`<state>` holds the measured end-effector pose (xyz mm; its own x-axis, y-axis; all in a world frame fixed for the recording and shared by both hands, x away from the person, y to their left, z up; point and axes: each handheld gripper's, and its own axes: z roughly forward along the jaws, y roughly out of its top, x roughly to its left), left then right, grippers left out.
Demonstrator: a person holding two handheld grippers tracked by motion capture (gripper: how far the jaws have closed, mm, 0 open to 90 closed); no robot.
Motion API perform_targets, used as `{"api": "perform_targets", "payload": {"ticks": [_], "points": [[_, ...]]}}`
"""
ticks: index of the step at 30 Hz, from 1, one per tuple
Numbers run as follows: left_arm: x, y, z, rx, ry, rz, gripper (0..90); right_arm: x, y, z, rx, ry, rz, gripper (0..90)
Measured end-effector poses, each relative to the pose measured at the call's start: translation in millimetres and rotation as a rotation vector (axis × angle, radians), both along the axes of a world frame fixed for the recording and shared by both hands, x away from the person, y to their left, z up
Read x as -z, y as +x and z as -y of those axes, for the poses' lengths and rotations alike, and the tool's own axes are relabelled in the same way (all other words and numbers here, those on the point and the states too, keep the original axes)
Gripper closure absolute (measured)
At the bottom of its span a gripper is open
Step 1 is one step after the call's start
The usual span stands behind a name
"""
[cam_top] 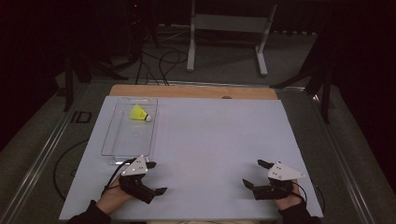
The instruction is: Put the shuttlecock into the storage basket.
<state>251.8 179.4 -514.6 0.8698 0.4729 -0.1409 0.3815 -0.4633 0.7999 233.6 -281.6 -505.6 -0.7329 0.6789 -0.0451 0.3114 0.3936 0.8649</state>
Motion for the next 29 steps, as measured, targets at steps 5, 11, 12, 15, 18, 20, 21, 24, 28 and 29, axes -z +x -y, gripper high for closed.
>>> {"api": "perform_targets", "payload": {"ticks": [5,11,12,15,18,20,21,24,28,29], "points": [[4.2,0.2,0.7,-0.015,0.012,-0.011,0.0,0.6,0.2,-0.1,-0.003,0.0,-0.004,9.7],[4.6,0.7,-0.9,-0.025,-0.005,-0.012,0.0,1.7,0.8,-0.4,-0.011,0.002,-0.01,9.7],[4.5,1.0,-1.6,-0.027,-0.008,-0.012,0.0,1.7,0.8,-0.4,-0.011,0.002,-0.01,9.7],[4.4,1.9,-3.6,-0.038,-0.027,-0.016,0.0,1.7,0.8,-0.3,-0.011,0.002,-0.012,9.7],[5.4,1.9,-3.4,-0.036,-0.025,-0.018,0.0,1.6,0.8,0.1,-0.01,0.001,-0.011,9.7],[6.0,1.6,-2.6,-0.029,-0.018,-0.018,0.0,2.0,1.1,0.3,-0.009,0.0,-0.012,9.7],[6.0,1.6,-2.6,-0.029,-0.018,-0.018,0.0,2.0,1.1,0.3,-0.009,0.0,-0.012,9.7],[6.3,1.8,-2.2,-0.025,-0.018,-0.019,0.0,2.5,1.3,0.5,-0.007,0.004,-0.017,9.7],[6.4,2.2,-2.6,-0.026,-0.024,-0.021,0.0,3.0,1.7,0.7,-0.006,0.003,-0.018,9.7],[6.4,2.2,-2.6,-0.026,-0.024,-0.021,0.0,3.0,1.7,0.7,-0.006,0.003,-0.018,9.7]]}}
